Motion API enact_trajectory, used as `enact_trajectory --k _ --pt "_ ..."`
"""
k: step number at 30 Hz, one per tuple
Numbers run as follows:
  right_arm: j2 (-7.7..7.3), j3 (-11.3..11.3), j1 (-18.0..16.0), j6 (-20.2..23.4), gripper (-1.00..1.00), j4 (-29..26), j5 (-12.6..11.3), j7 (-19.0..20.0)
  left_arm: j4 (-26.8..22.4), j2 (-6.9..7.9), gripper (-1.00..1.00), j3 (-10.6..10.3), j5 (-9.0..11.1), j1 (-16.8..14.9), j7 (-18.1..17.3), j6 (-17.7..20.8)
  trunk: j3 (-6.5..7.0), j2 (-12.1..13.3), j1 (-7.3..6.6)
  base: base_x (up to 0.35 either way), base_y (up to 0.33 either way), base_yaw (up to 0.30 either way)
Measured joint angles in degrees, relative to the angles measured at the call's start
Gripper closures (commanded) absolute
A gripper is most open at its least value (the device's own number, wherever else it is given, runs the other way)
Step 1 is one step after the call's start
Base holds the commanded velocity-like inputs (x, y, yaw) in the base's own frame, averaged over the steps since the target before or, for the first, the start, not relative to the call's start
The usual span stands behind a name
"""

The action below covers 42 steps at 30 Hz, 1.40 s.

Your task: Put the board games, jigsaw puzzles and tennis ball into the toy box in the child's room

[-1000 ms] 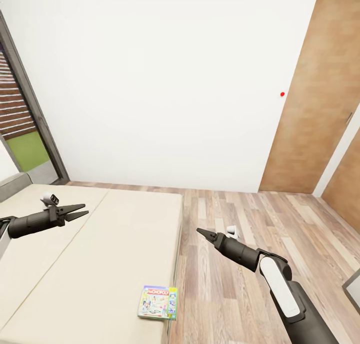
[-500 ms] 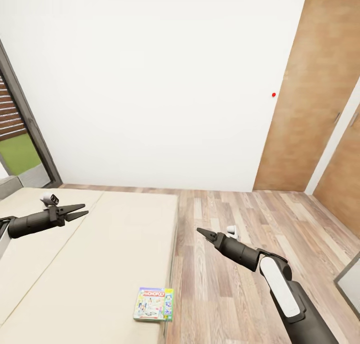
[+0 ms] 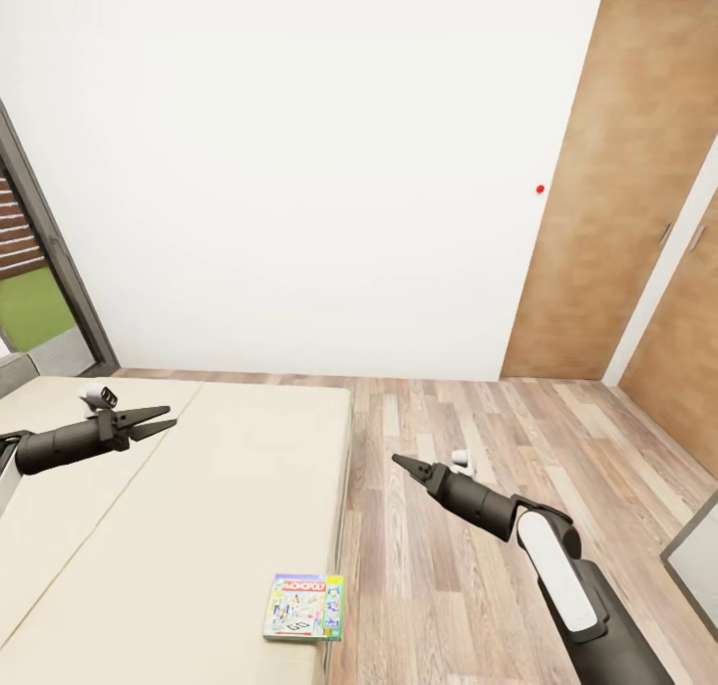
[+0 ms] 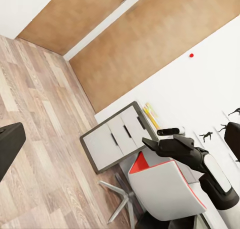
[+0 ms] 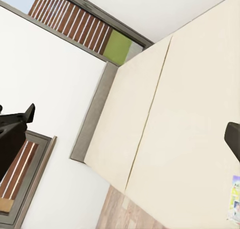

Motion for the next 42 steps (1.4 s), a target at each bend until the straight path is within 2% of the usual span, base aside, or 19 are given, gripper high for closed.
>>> enact_trajectory --k 29,42 --pt "-0.06 -0.07 0.06 0.05 -1.00 -0.20 -0.41 0.24 -0.01 0.00 -1.00 -0.05 0.07 0.00 0.00 0.00 0.01 0.00 0.00 0.000 0.000 0.000" --pt "0.01 0.00 0.07 0.03 -1.00 -0.20 -0.50 0.27 0.01 0.00 -1.00 -0.05 0.08 0.00 0.00 0.00 0.94 0.00 0.00 0.000 0.000 0.000"
